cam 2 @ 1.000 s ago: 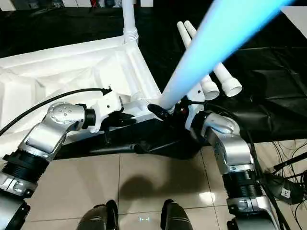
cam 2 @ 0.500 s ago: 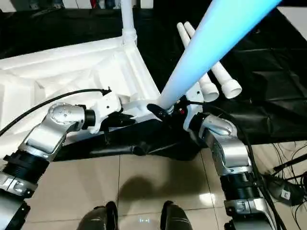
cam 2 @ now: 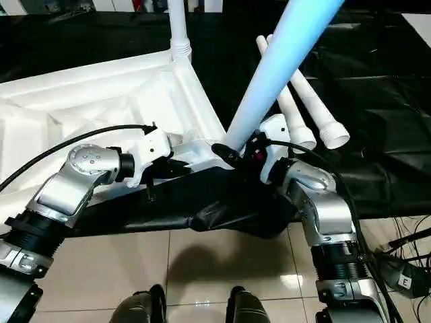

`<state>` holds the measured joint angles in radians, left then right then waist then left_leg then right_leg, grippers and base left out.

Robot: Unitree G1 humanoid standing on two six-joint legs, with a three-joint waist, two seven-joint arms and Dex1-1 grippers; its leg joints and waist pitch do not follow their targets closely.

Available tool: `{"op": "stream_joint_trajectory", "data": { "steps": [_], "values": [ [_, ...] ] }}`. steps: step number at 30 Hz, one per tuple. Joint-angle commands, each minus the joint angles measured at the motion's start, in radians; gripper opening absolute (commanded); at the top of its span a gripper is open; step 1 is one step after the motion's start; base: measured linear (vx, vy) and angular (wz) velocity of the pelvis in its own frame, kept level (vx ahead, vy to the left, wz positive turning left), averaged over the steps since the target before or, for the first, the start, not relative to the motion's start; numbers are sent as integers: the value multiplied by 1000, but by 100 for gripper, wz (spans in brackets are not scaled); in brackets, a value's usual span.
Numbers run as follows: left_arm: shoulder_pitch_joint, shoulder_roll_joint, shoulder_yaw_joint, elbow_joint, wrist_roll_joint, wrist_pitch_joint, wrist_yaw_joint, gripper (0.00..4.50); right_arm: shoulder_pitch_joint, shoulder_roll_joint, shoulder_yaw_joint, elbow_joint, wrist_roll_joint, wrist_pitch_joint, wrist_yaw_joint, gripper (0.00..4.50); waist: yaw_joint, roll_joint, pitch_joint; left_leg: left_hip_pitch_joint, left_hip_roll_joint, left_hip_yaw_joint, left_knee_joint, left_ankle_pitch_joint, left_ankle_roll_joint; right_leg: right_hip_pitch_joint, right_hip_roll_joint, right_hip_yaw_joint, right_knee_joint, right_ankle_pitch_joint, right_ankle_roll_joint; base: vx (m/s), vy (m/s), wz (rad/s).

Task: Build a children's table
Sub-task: Insert table leg to table base

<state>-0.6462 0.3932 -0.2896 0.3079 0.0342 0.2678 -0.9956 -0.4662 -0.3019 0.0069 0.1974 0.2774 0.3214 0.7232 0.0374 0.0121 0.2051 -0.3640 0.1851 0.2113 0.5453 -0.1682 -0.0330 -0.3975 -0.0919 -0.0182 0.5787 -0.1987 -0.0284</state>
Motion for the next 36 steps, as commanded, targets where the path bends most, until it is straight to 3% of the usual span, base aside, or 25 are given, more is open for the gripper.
{"op": "stream_joint_trajectory", "data": {
  "steps": [1,8,13,15,17,19,20,22,23,24,27,29,31,32,33,34,35,36],
  "values": [
    [3,12,27,25,2,-7,37,0,2,2,22,-24,23,13,30,291,3,-18,-109,17,3,-1,-35,-65,229,96,-12,14,-27,-70,-332,0,0,0],
    [5,19,25,22,-6,0,24,0,-11,1,6,-41,37,33,30,285,3,-17,-111,19,3,-2,-35,-64,227,98,-13,13,-27,-83,-330,0,0,0],
    [4,20,27,19,-6,0,25,0,-20,5,-10,-51,45,40,11,284,6,-12,-105,33,2,1,-42,-147,204,109,-10,8,-46,-199,-336,0,0,0],
    [5,18,29,18,-4,1,33,0,-18,15,-21,-72,45,38,-17,282,9,-13,-99,35,-2,2,-44,-181,172,120,-12,11,-57,-275,-321,0,0,0],
    [6,18,30,16,-4,2,36,0,-17,19,-25,-81,45,39,-30,282,12,-13,-103,34,-4,1,-43,-170,162,132,-13,15,-59,-277,-309,0,0,0],
    [11,13,43,3,-12,11,48,0,-14,36,-44,-97,30,27,-90,282,11,-11,-107,34,-6,-2,-44,-142,164,136,-8,14,-55,-245,-302,29,2,1],
    [21,11,50,-15,-17,16,59,0,-12,63,-79,-110,28,32,-159,282,10,-5,-111,43,-4,-2,-46,-135,163,135,-6,11,-51,-227,-308,0,0,0],
    [30,12,53,-32,-19,18,64,0,-5,84,-111,-137,46,48,-201,282,13,-5,-119,43,-9,-1,-42,-107,168,146,-4,13,-45,-174,-320,59,5,2],
    [32,12,53,-35,-19,18,64,0,-4,86,-115,-143,50,50,-205,282,12,-6,-124,38,-14,-3,-39,-78,181,154,1,14,-36,-113,-324,61,6,2],
    [38,14,56,-49,-21,22,65,0,6,98,-133,-182,75,69,-221,282,15,0,-130,40,-17,-4,-37,-53,196,158,6,14,-28,-48,-322,67,6,5],
    [43,17,57,-60,-23,23,66,0,15,109,-148,-227,103,91,-233,282,12,2,-135,50,-20,-11,-32,-10,240,157,15,8,-10,65,-318,83,-1,8],
    [44,18,54,-63,-23,20,65,0,25,122,-156,-255,126,110,-255,282,9,4,-144,48,-33,-19,-21,45,288,168,26,7,7,174,-290,87,-5,9],
    [44,19,52,-63,-22,19,63,0,31,123,-154,-255,125,111,-257,282,2,11,-148,75,-26,-36,-14,116,336,147,41,-8,27,230,-246,91,-23,12],
    [43,21,47,-63,-19,17,60,0,43,126,-149,-256,121,112,-261,282,-12,12,-147,105,-14,-59,-7,176,392,117,45,-20,42,220,-214,93,-37,13],
    [43,21,44,-63,-17,15,58,0,48,127,-146,-256,118,111,-264,282,-22,19,-145,157,14,-87,2,208,439,58,30,-31,53,138,-192,77,-53,16],
    [43,21,43,-64,-17,15,58,0,51,128,-145,-257,117,112,-264,282,-31,17,-145,179,28,-103,6,221,458,35,23,-34,56,87,-176,57,-56,12],
    [44,20,41,-66,-17,16,56,0,63,132,-139,-266,113,118,-269,282,-32,11,-141,182,31,-107,10,212,467,26,10,-30,55,56,-163,57,-56,12],
    [45,19,40,-68,-17,17,56,0,69,133,-136,-270,111,123,-271,282,7,-18,-135,33,-80,-38,51,93,394,184,9,40,19,163,-161,88,-12,13]
  ]
}}
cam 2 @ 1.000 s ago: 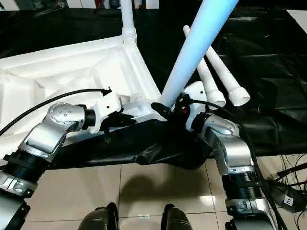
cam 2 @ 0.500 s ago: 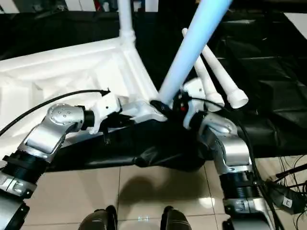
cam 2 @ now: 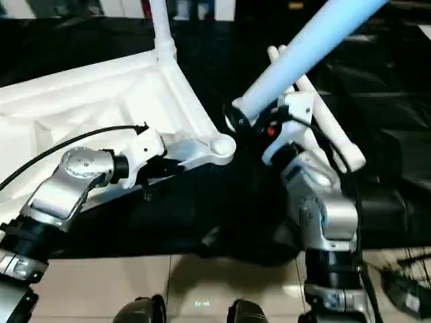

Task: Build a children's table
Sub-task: Insert table leg to table base

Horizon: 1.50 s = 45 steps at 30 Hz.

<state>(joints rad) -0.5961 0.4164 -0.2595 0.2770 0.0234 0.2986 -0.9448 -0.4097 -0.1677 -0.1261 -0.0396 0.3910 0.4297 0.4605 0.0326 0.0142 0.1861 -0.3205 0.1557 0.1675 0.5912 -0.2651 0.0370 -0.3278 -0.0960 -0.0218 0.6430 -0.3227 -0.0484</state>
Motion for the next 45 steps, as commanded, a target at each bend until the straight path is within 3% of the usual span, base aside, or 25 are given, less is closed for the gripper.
{"op": "stream_joint_trajectory", "data": {
  "steps": [1,2,3,4,5,6,7,8,9,10,12,14,15,16,17,20,21,22,23,25,29,33,38,41,45],
  "values": [
    [-5,-5,9,-39,-7,-13,4,0,18,1,-1,-36,-5,17,-13,282,30,-17,-126,-43,-62,12,18,144,285,151,14,70,-51,354,-173,73,19,25],
    [-3,-5,8,-42,-8,-11,4,0,22,2,-1,-40,-5,21,-17,282,39,-10,-125,-85,-56,8,26,120,207,179,17,89,-53,446,-227,73,19,25],
    [-2,-5,7,-44,-8,-10,5,0,27,5,0,-43,-6,25,-23,282,37,21,-129,-36,-31,-9,3,188,157,147,65,64,-13,564,-213,66,-39,38],
    [-1,-6,6,-46,-9,-9,7,0,36,6,5,-49,-11,29,-32,282,-31,51,-139,167,79,-111,-1,371,250,-59,76,-11,66,378,-128,102,-141,19],
    [0,-7,5,-47,-9,-8,8,0,40,6,8,-53,-13,31,-37,282,-31,51,-139,167,79,-111,-1,371,250,-59,76,-11,66,378,-128,102,-141,19],
    [2,-8,3,-50,-10,-7,5,0,52,8,17,-64,-12,37,-46,282,-61,20,-151,256,212,-231,-3,611,521,-215,-38,3,132,-40,98,23,-200,-22],
    [3,-9,0,-52,-10,-8,4,0,61,10,24,-71,-12,40,-52,282,-63,4,-150,238,201,-232,-6,593,505,-221,-63,31,133,-13,116,-169,-139,-33],
    [3,-9,-1,-51,-10,-10,4,0,64,12,29,-72,-13,40,-53,282,-21,-51,-130,90,-10,-102,64,338,276,-74,-52,91,12,200,89,-169,-139,-33],
    [4,-8,-2,-50,-11,-12,4,0,68,13,33,-74,-14,41,-54,282,21,-114,-145,-110,-116,-49,140,39,188,151,-6,181,-24,348,157,-146,-51,23],
    [4,-8,-4,-49,-11,-13,4,0,70,15,39,-73,-18,39,-55,282,52,-47,-135,-137,-91,-73,197,-32,21,131,-81,193,-21,724,48,47,-13,43],
    [4,-9,-4,-48,-12,-13,4,0,70,16,43,-72,-22,38,-56,282,53,-21,-135,-167,-48,-92,146,99,-50,145,-91,143,-14,793,-15,77,-17,24],
    [7,-9,-6,-52,-11,-12,4,0,71,13,51,-71,-30,43,-58,282,29,57,-141,-122,29,-120,11,238,46,117,-34,32,-21,523,16,0,0,0],
    [10,-9,-7,-54,-12,-12,3,0,69,10,55,-70,-32,47,-58,282,1,106,-154,-8,84,-182,-11,246,89,15,42,-50,80,276,53,31,35,-24],
    [13,-9,-6,-57,-18,-13,1,0,67,8,58,-70,-33,50,-57,282,-40,89,-144,82,106,-259,-20,268,274,-81,74,-63,140,-156,41,100,10,-19],
    [19,-9,0,-61,-31,-17,-7,0,65,4,62,-71,-34,52,-57,282,-32,62,-150,94,120,-251,0,293,339,-138,42,-31,148,-73,83,100,10,-19],
    [30,1,0,-65,-25,-21,-12,0,62,-6,70,-78,-28,59,-54,282,-23,17,-159,54,72,-182,51,762,386,-182,-21,45,69,302,126,45,-41,4],
    [35,5,0,-65,-22,-27,-13,0,60,-8,71,-79,-27,61,-53,282,-13,-43,-154,-52,-19,-123,72,568,258,-102,-78,101,-27,519,144,-71,-49,5],
    [39,10,-3,-67,-21,-31,-16,0,59,-8,71,-79,-26,62,-52,282,-6,-68,-174,-108,-73,-98,106,418,207,-23,-93,128,5,723,160,-73,-46,15],
    [44,15,-5,-71,-21,-30,-14,0,58,-8,70,-79,-27,64,-51,282,15,-46,-174,-119,-47,-94,84,265,86,-10,-126,113,8,1107,114,-73,-46,15],
    [51,18,-4,-78,-25,-27,-9,0,56,-7,70,-79,-26,66,-51,282,13,-31,-167,-101,-40,-80,36,224,-10,-11,-59,44,8,1104,63,-37,-81,12],
    [59,12,5,-78,-28,-3,14,0,55,-5,82,-77,-23,65,-58,282,-9,13,-137,-65,54,-90,-29,-48,17,-37,-53,20,-60,129,-223,-80,-50,3],
    [49,7,2,-76,-25,-26,11,0,46,-5,84,-68,-21,64,-62,282,35,-19,-108,-64,53,-75,44,-89,1,-13,-210,99,-188,-589,-146,-86,16,-1],
    [34,5,3,-65,-31,-17,6,0,29,-7,71,-50,-23,62,-60,282,-17,38,-124,-31,89,-96,-103,-439,-142,-51,-1,-32,-59,-61,-127,-73,105,-10],
    [28,5,2,-58,-29,-20,4,0,23,-15,68,-38,-25,57,-63,282,-13,23,-114,-18,61,-60,-106,-624,-197,-65,-37,-19,-88,-125,-114,-61,67,2],
    [24,-3,-1,-63,-23,-6,18,0,23,-20,65,-34,-26,54,-65,282,11,6,-113,-35,55,-54,-58,-330,-93,-49,-112,12,-151,-405,-77,0,0,0]
  ]
}}
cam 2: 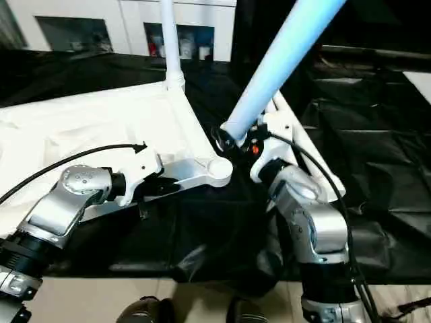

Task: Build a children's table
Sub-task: Insert table leg to table base

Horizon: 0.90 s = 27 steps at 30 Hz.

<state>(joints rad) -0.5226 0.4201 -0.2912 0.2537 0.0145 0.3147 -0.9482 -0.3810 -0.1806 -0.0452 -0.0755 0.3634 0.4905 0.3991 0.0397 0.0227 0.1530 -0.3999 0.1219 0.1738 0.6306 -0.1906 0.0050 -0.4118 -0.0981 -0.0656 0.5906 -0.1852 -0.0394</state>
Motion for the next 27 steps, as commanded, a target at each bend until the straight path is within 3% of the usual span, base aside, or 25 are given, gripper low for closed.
{"op": "stream_joint_trajectory", "data": {
  "steps": [1,3,4,5,6,7,10,12,17,22,23,24,27],
  "values": [
    [-51,-9,31,-37,-13,-22,23,0,-5,-7,-17,3,2,-7,-5,282,4,-2,-81,42,91,-60,-102,-395,-59,35,-102,52,-96,-535,-84,0,0,0],
    [-54,-13,31,-31,-11,-19,30,0,-3,-6,-18,3,1,-7,-6,282,0,3,-84,47,96,-58,-114,-423,-71,27,-76,43,-81,-454,-95,0,0,0],
    [-55,-13,30,-29,-11,-20,30,0,-2,-5,-18,2,1,-7,-6,282,0,3,-85,49,96,-57,-115,-436,-74,25,-74,42,-79,-436,-100,0,0,0],
    [-56,-12,29,-28,-11,-20,30,0,0,-4,-18,1,0,-7,-7,282,-1,2,-85,49,95,-56,-116,-448,-76,26,-74,44,-76,-411,-111,0,0,0],
    [-60,-11,29,-23,-11,-23,29,0,2,-1,-18,0,-1,-6,-10,282,0,8,-86,47,93,-56,-115,-446,-75,27,-77,45,-75,-394,-121,0,0,0],
    [-62,-11,29,-20,-10,-24,29,0,2,-1,-18,0,0,-6,-11,282,0,5,-87,46,93,-54,-115,-440,-73,28,-77,46,-76,-387,-124,0,0,0],
    [-70,-12,29,-10,-8,-32,28,0,5,0,-16,0,-1,-6,-17,282,3,8,-90,43,93,-51,-112,-388,-58,30,-80,51,-71,-343,-144,0,0,0],
    [-72,-11,27,-6,-9,-43,23,0,5,0,-15,1,-1,-6,-19,282,6,5,-93,39,94,-49,-111,-344,-45,35,-80,53,-66,-300,-162,0,0,0],
    [-63,-1,9,-14,-18,-53,-20,0,6,-9,-16,-11,9,10,-4,282,5,6,-98,36,95,-44,-109,-303,-27,36,-76,52,-60,-260,-184,0,0,0],
    [-70,15,12,-40,-71,-56,-109,0,3,-87,18,-39,62,58,141,282,15,3,-107,35,95,-31,-97,-183,29,40,-72,55,-49,-137,-230,63,-33,5],
    [-72,16,12,-40,-72,-57,-111,0,2,-94,19,-38,64,62,150,277,18,2,-106,34,95,-30,-95,-164,38,41,-72,55,-46,-118,-236,72,-37,7],
    [-82,19,13,-36,-76,-62,-125,0,-5,-122,20,-31,75,79,184,277,22,-1,-110,30,97,-27,-91,-96,67,44,-69,54,-35,-48,-257,69,-37,5],
    [-90,25,12,-32,-83,-69,-145,0,-20,-154,9,-16,96,107,223,272,26,-4,-112,28,96,-24,-86,-45,97,46,-67,53,-26,9,-279,37,-21,3]
  ]
}}
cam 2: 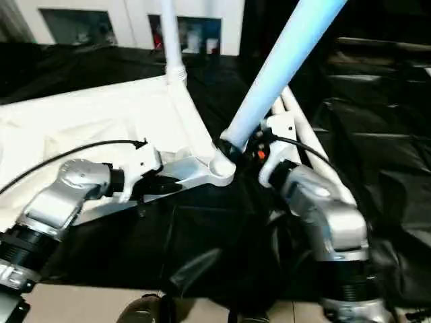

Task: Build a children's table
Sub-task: Insert table leg to table base

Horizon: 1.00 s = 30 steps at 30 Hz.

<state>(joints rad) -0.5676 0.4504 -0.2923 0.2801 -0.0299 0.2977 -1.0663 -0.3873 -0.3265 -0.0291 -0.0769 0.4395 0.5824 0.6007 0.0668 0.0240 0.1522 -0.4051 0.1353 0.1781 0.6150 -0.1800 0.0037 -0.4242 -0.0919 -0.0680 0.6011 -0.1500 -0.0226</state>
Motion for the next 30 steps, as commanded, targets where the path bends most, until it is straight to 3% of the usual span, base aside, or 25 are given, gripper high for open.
{"op": "stream_joint_trajectory", "data": {
  "steps": [1,3,4,7,8,9,13,14,15,16,21,22,26,30],
  "values": [
    [-46,-3,12,-58,-38,-53,-31,0,-21,-19,-11,-8,25,23,32,272,-1,-8,-110,29,82,-28,-70,-47,107,61,-75,55,-36,-27,-301,0,0,0],
    [-47,2,7,-54,-35,-62,-49,0,-39,-41,-16,2,40,52,58,272,0,-8,-108,28,83,-30,-70,-53,107,61,-75,53,-39,-71,-294,0,0,0],
    [-47,4,3,-52,-34,-67,-60,0,-49,-46,-21,8,57,81,66,272,-3,-15,-103,28,84,-28,-73,-75,103,59,-74,54,-47,-109,-288,0,0,0],
    [-48,5,0,-51,-35,-72,-73,0,-64,-56,-26,22,83,118,80,272,-3,-10,-100,32,86,-29,-76,-115,80,55,-75,54,-53,-183,-272,0,0,0],
    [-49,6,-2,-51,-37,-72,-81,0,-76,-58,-32,34,102,146,84,272,-5,-16,-98,34,87,-28,-77,-127,71,53,-74,55,-56,-201,-265,0,0,0],
    [-49,8,-5,-52,-41,-75,-92,0,-88,-58,-40,48,122,175,89,272,-5,-13,-98,33,85,-29,-77,-132,66,55,-75,54,-57,-215,-263,0,0,0],
    [-48,12,-12,-58,-45,-80,-104,0,-142,-48,-75,104,178,250,97,272,-5,-12,-99,35,87,-27,-79,-136,48,50,-75,56,-57,-229,-255,0,0,0],
    [-47,12,-15,-62,-47,-77,-112,0,-155,-49,-82,120,193,277,101,272,-7,-19,-95,33,86,-25,-80,-132,48,49,-73,56,-56,-226,-253,0,0,0],
    [-45,13,-17,-65,-48,-74,-118,0,-164,-51,-86,131,203,296,105,272,-7,-17,-96,33,85,-24,-78,-127,51,51,-76,56,-56,-226,-255,0,0,0],
    [-44,14,-18,-69,-50,-71,-123,0,-169,-55,-84,138,204,303,111,272,-9,-22,-93,32,85,-23,-79,-123,53,50,-76,57,-58,-227,-253,0,0,0],
    [-46,12,-18,-56,-35,-80,-120,0,-182,-94,-21,180,176,337,167,272,-7,-23,-92,32,87,-15,-80,-102,54,48,-73,56,-55,-219,-245,0,0,0],
    [-46,12,-17,-56,-34,-79,-120,0,-184,-96,-17,183,177,342,172,272,-10,-29,-91,31,87,-14,-80,-98,57,48,-73,56,-55,-216,-244,0,0,0],
    [-44,13,-18,-52,-34,-74,-124,0,-195,-108,12,210,168,360,184,272,-8,-31,-92,29,87,-12,-76,-72,73,45,-73,57,-53,-200,-246,0,0,0],
    [-39,14,-19,-52,-25,-79,-119,0,-196,-120,63,230,123,339,203,272,-9,-30,-88,27,88,-11,-76,-71,77,42,-73,56,-52,-195,-248,0,0,0]
  ]
}}
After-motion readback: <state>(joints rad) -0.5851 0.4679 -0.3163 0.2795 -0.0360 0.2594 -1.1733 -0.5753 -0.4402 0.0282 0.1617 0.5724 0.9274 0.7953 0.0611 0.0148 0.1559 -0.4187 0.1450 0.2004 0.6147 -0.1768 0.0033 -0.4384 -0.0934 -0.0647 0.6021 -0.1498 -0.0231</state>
